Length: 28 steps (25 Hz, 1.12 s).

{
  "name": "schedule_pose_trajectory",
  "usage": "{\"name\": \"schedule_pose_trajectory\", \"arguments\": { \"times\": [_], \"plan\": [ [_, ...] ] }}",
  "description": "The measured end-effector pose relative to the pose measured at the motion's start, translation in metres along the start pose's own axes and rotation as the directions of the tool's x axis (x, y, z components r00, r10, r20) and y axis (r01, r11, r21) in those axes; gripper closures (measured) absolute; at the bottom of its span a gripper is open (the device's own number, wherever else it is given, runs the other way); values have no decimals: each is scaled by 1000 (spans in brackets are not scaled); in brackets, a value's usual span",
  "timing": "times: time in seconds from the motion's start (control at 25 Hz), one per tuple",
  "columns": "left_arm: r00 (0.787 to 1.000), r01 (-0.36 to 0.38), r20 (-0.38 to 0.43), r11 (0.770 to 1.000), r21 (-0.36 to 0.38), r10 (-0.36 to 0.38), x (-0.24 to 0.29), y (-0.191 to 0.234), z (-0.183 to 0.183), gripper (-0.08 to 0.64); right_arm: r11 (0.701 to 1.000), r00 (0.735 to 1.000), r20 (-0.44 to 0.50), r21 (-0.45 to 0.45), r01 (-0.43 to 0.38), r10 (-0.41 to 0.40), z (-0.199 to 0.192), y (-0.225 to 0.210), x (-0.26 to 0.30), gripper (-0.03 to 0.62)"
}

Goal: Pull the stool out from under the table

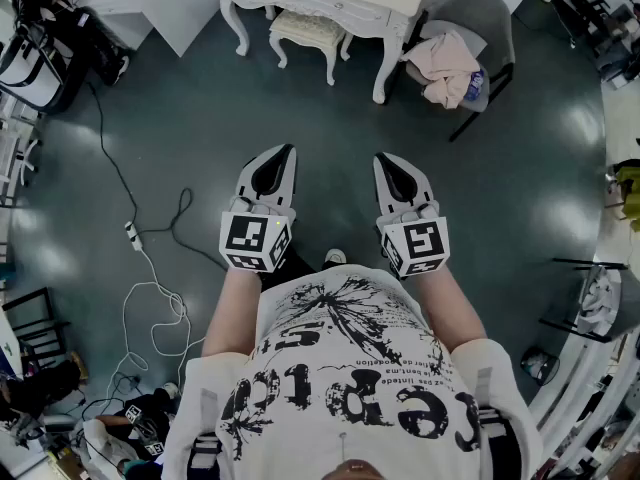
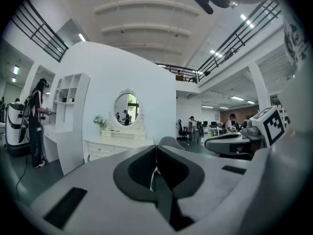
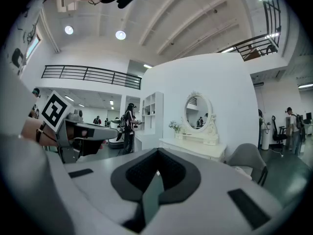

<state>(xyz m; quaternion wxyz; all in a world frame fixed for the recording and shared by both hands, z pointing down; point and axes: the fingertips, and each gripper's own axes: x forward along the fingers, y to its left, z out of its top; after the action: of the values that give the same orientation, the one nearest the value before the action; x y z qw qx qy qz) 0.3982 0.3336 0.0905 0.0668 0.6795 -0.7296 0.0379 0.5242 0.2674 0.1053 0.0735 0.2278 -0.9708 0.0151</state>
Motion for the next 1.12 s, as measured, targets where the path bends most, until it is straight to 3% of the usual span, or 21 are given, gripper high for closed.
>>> {"name": "schedule_pose_trajectory", "arguments": {
  "times": [0.64, 0.84, 1.12],
  "plan": [
    [999, 30, -11, 999, -12, -30, -1, 35, -17, 538, 998, 998, 38, 52, 44, -46, -3, 20, 22, 575],
    [999, 30, -26, 999, -28, -30, 4, 81, -23, 539, 997, 999, 14, 57, 49, -50, -5, 37, 65, 575],
    [998, 41, -36, 998, -38, -43, 38, 186, -18, 540, 992, 994, 21, 64, 105, -107, 14, 56, 161, 575]
  ]
}}
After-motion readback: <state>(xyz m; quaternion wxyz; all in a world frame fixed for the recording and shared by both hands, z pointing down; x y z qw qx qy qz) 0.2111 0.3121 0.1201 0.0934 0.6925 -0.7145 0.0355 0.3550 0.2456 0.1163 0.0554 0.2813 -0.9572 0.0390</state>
